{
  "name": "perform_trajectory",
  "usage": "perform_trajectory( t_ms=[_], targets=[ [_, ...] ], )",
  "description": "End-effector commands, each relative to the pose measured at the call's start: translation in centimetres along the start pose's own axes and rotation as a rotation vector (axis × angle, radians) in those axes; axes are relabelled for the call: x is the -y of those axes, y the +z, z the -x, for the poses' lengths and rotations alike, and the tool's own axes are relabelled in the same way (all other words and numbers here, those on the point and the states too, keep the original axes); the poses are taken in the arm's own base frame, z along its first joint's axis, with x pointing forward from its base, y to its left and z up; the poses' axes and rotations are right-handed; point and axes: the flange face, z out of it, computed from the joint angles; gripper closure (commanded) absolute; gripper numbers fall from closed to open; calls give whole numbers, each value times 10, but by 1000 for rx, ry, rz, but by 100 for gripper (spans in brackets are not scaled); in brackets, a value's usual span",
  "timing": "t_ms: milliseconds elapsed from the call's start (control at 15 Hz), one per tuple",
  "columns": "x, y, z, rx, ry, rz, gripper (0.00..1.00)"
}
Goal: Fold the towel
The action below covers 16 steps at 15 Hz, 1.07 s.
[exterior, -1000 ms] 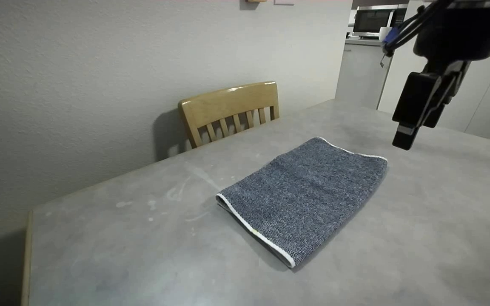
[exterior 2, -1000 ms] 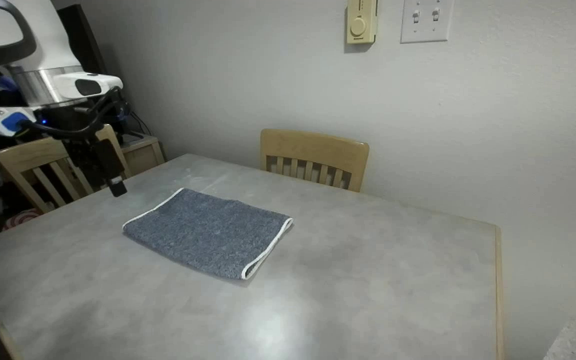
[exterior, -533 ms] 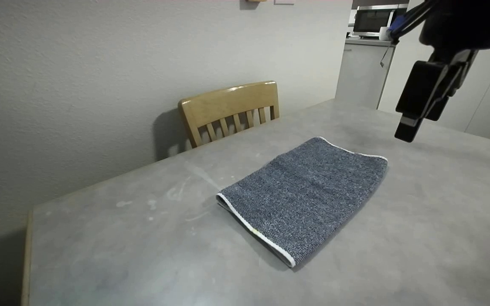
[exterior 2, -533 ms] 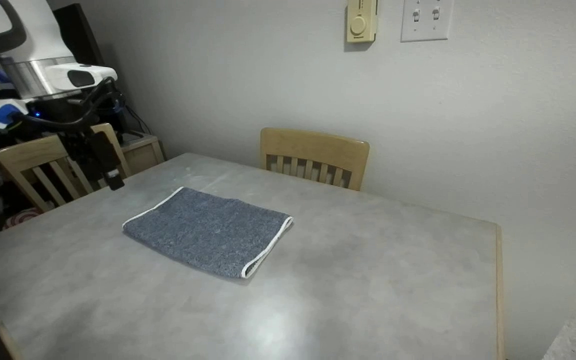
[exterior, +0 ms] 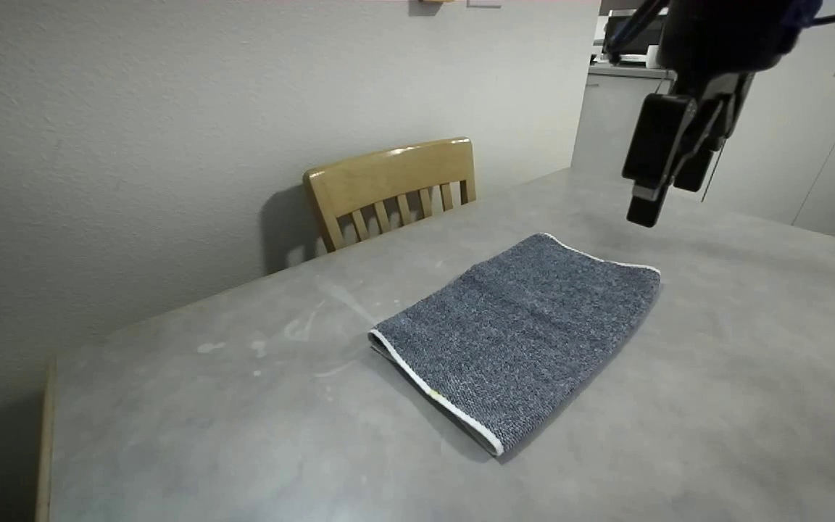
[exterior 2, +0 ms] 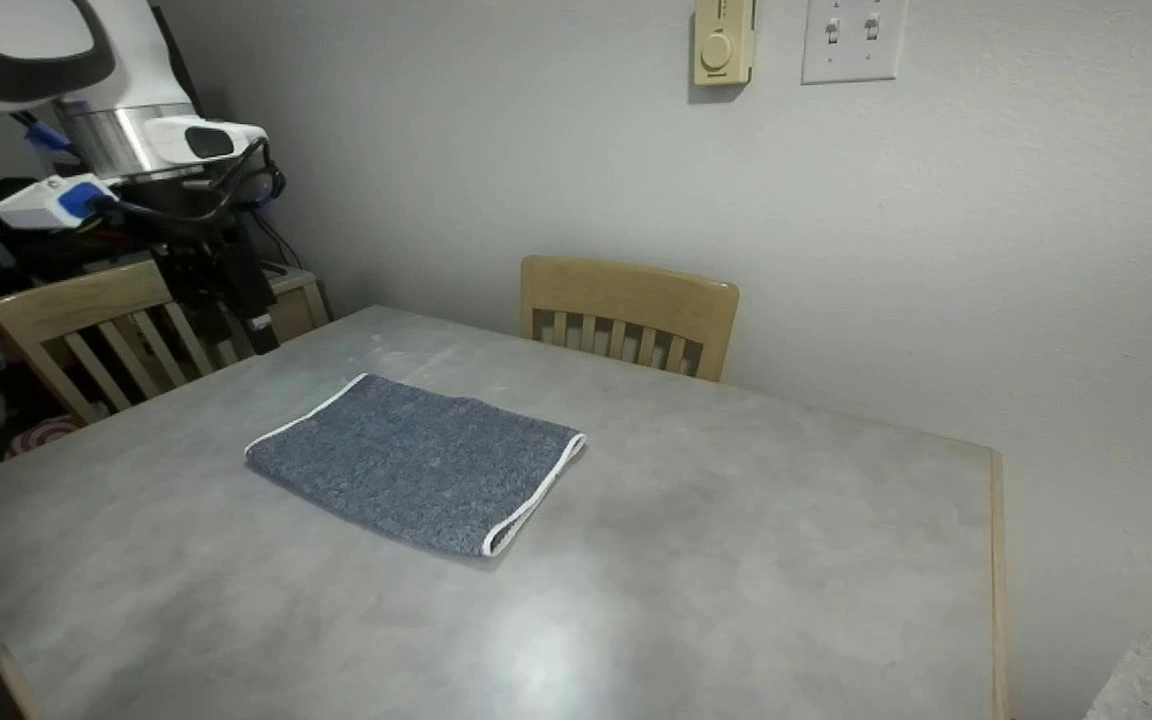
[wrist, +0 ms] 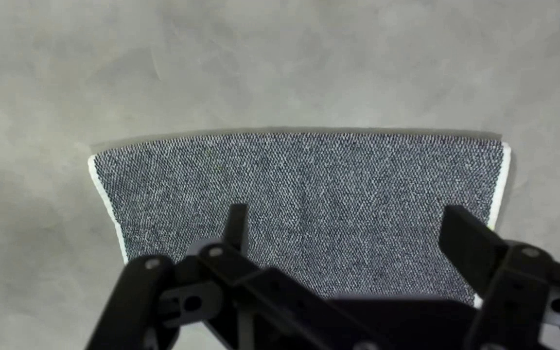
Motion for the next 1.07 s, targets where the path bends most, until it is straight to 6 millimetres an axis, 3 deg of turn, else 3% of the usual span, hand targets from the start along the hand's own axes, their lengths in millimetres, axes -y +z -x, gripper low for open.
perform_trajectory(
  t_ms=[0, 200, 267, 600, 733, 1000],
  targets=[
    [14, 5, -37, 43, -55, 14, 0],
    [28, 19, -61, 56, -117, -41, 0],
    [23, 6, -42, 22, -73, -18, 0],
    [23, 12, -44, 15, -50, -13, 0],
    [24, 19, -51, 11, 12, -39, 0],
    [50, 58, -71, 38, 78, -49, 0]
  ],
)
